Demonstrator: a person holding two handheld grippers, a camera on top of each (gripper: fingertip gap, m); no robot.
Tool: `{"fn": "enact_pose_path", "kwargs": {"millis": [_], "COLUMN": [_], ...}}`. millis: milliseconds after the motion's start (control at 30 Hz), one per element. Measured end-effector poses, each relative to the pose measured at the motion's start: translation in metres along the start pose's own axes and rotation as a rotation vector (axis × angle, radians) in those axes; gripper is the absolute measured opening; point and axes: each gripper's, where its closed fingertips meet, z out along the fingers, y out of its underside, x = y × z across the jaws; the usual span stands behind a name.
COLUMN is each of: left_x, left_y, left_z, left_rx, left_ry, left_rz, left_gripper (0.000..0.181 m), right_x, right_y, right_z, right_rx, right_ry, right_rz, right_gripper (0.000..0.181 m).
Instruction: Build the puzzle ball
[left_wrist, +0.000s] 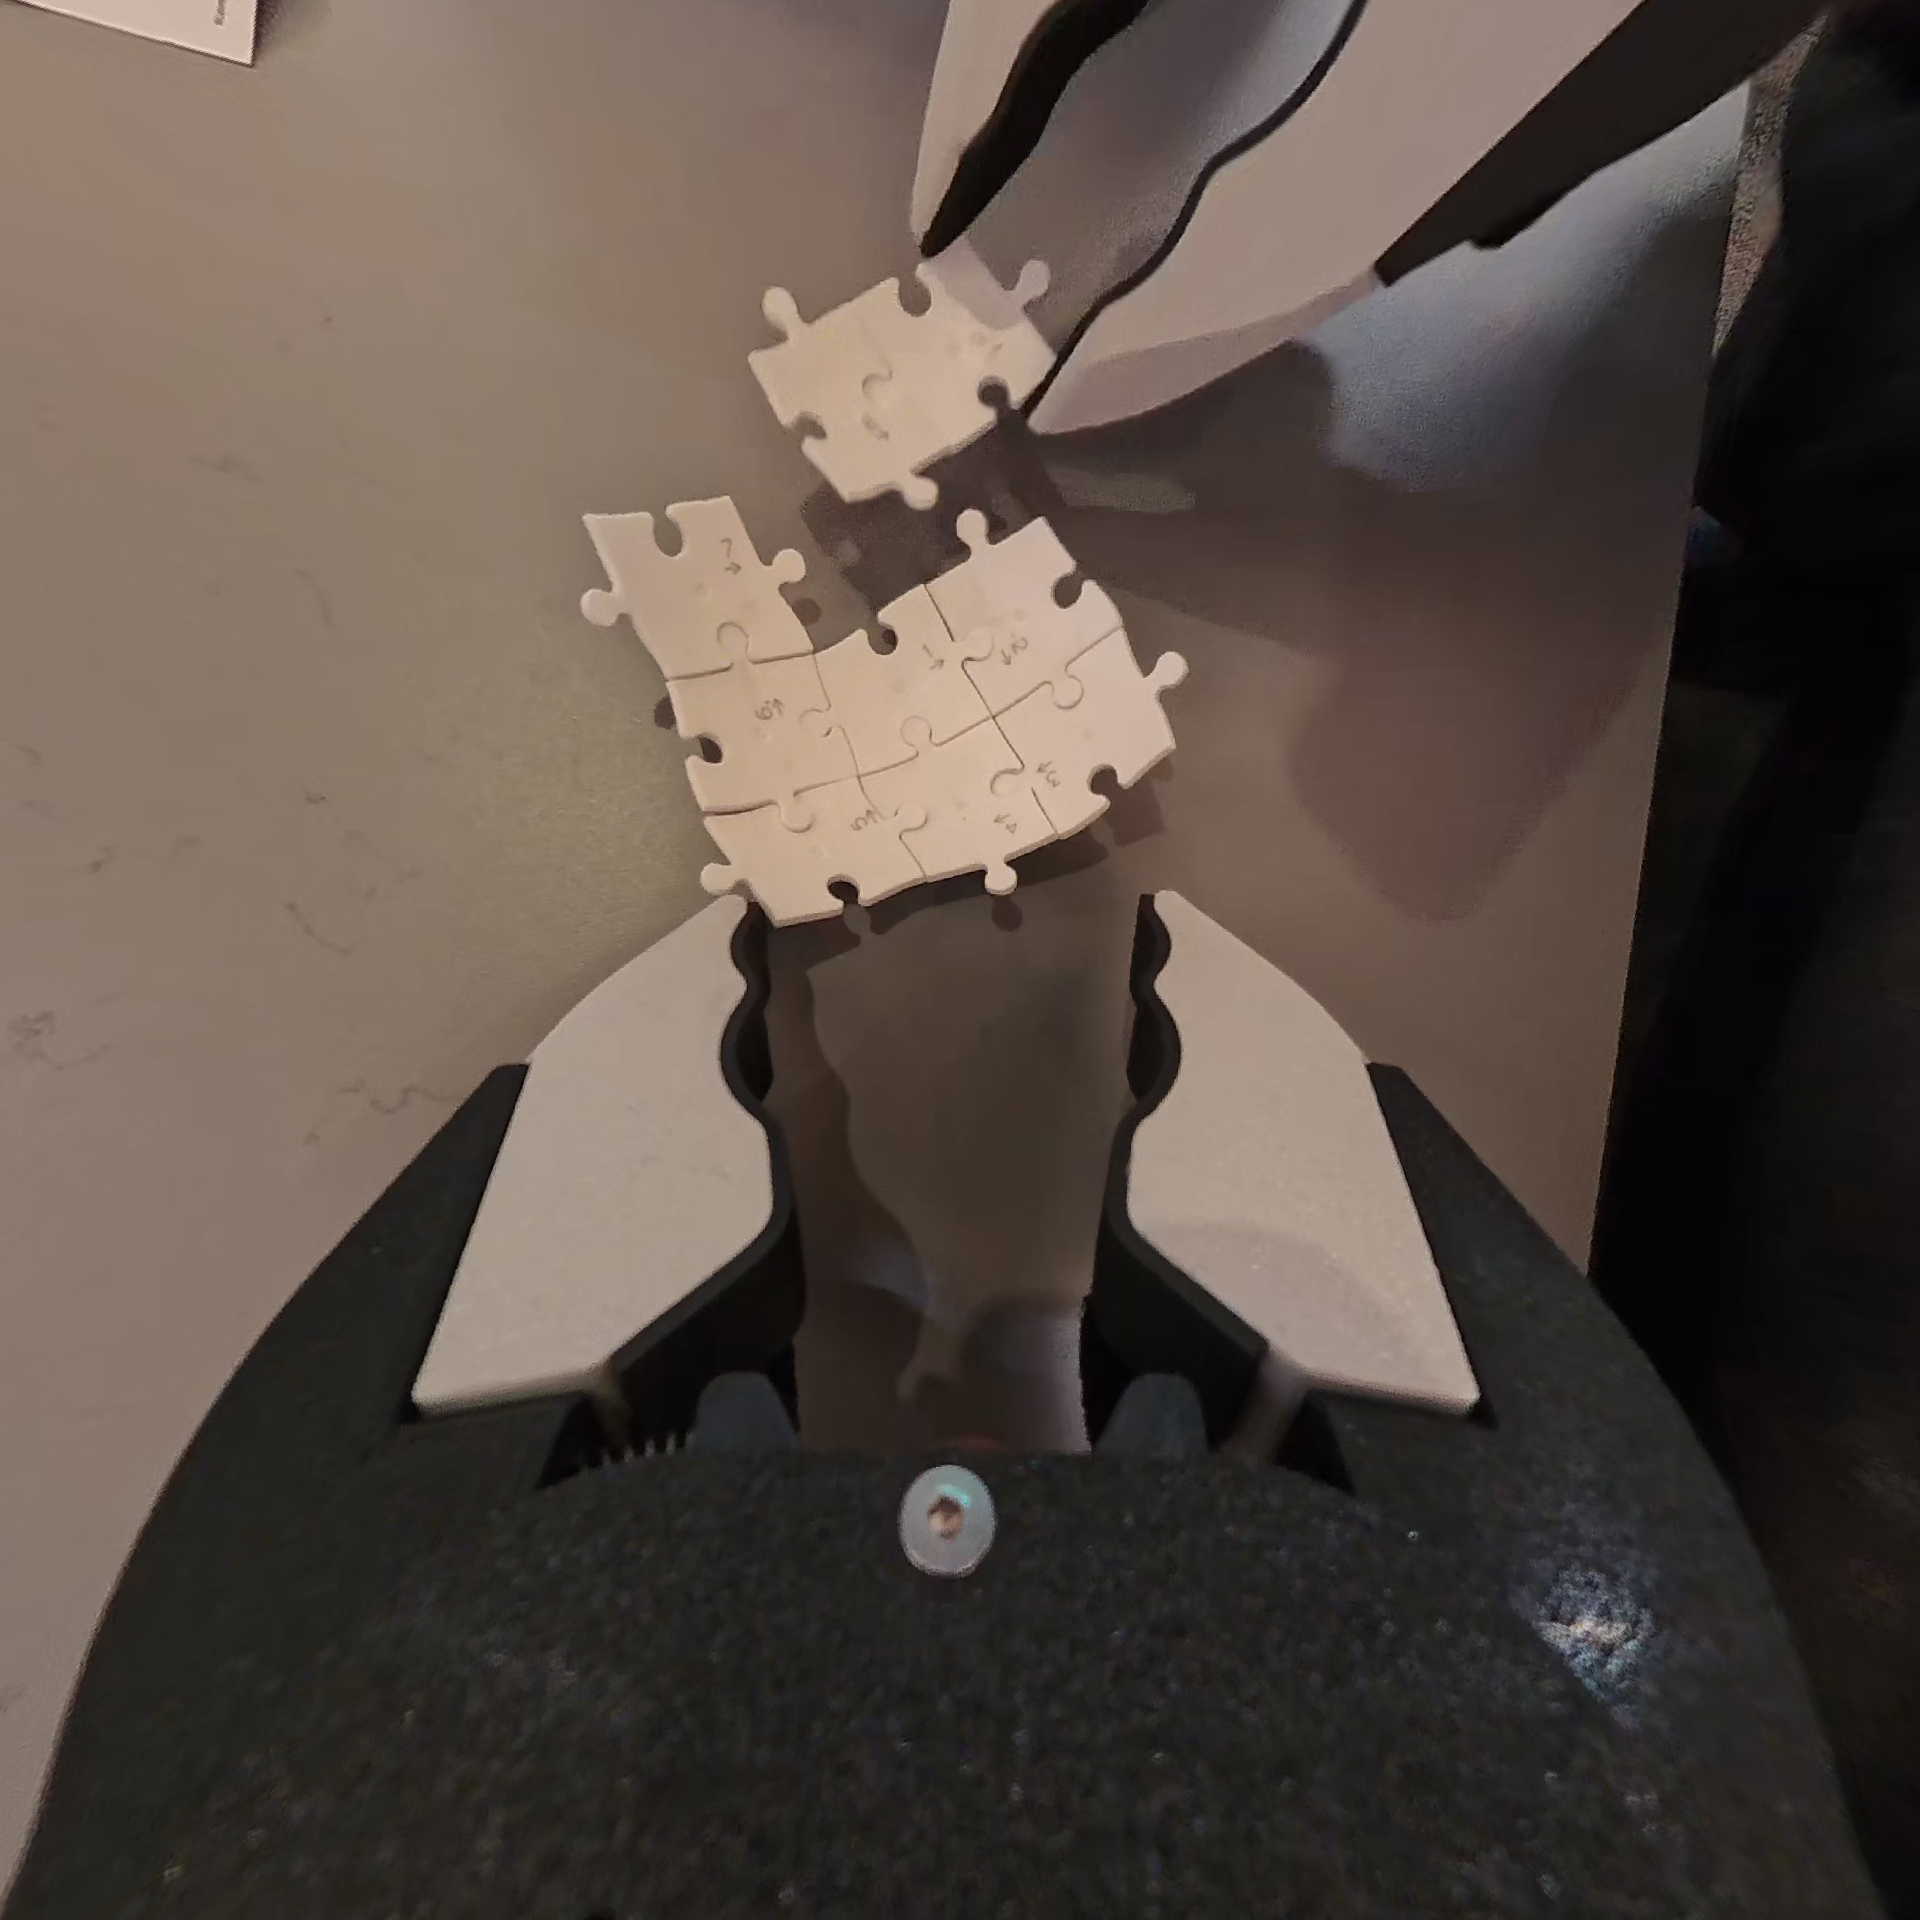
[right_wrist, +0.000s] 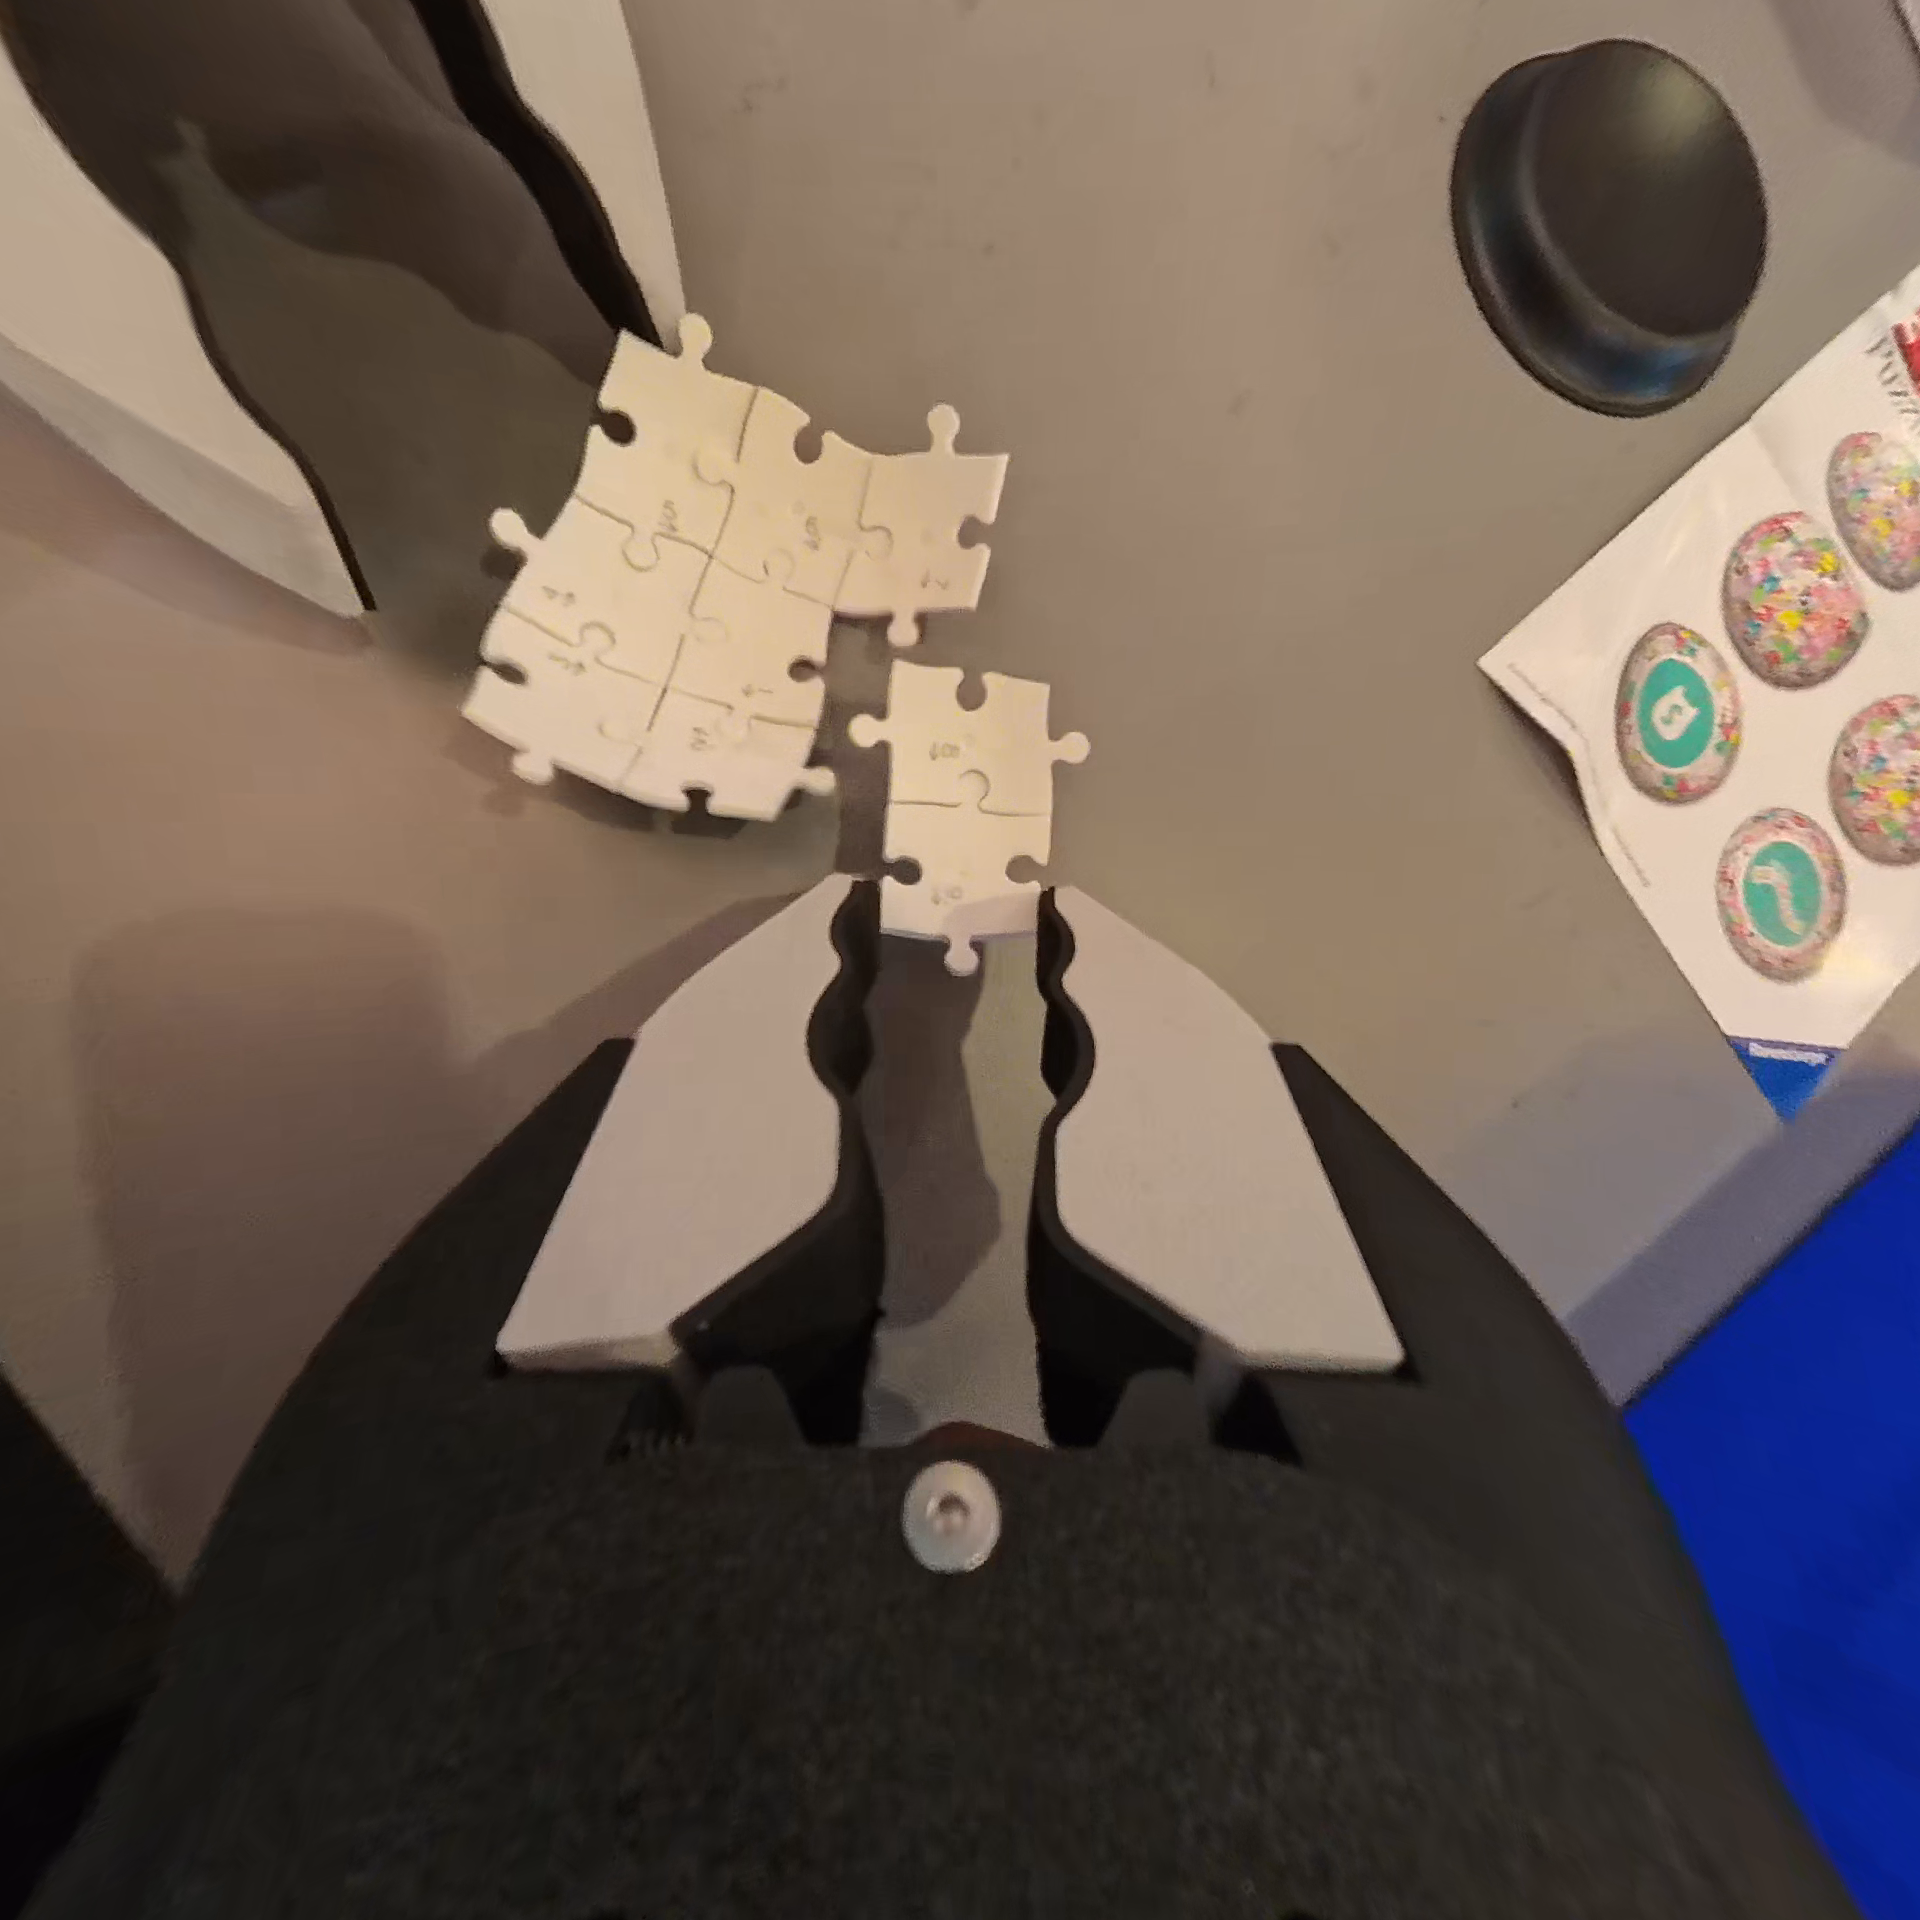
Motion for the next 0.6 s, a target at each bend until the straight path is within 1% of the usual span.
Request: {"fn": "enact_pose_path", "kwargs": {"millis": [100,233,433,600], "left_x": [0.001,0.002,0.005,0.005], "left_y": [0.0,-0.001,-0.001,-0.002], "left_z": [0.0,0.0,0.001,0.0], "left_rx": [0.001,0.001,-0.001,0.004], "left_ry": [0.002,0.004,0.01,0.015], "left_rz": [0.0,0.003,0.008,0.003], "left_gripper": [0.067,0.067,0.067,0.067], "right_x": [-0.008,-0.008,-0.01,-0.01], "right_y": [-0.01,-0.017,-0.008,-0.009], "right_z": [-0.006,-0.006,0.006,0.008], "right_rx": [-0.054,-0.155,-0.297,-0.313], "right_ry": [0.016,0.059,-0.001,0.004], "right_rz": [0.018,-0.038,-0.073,-0.097], "right_gripper": [0.029,0.029,0.029,0.029]}}
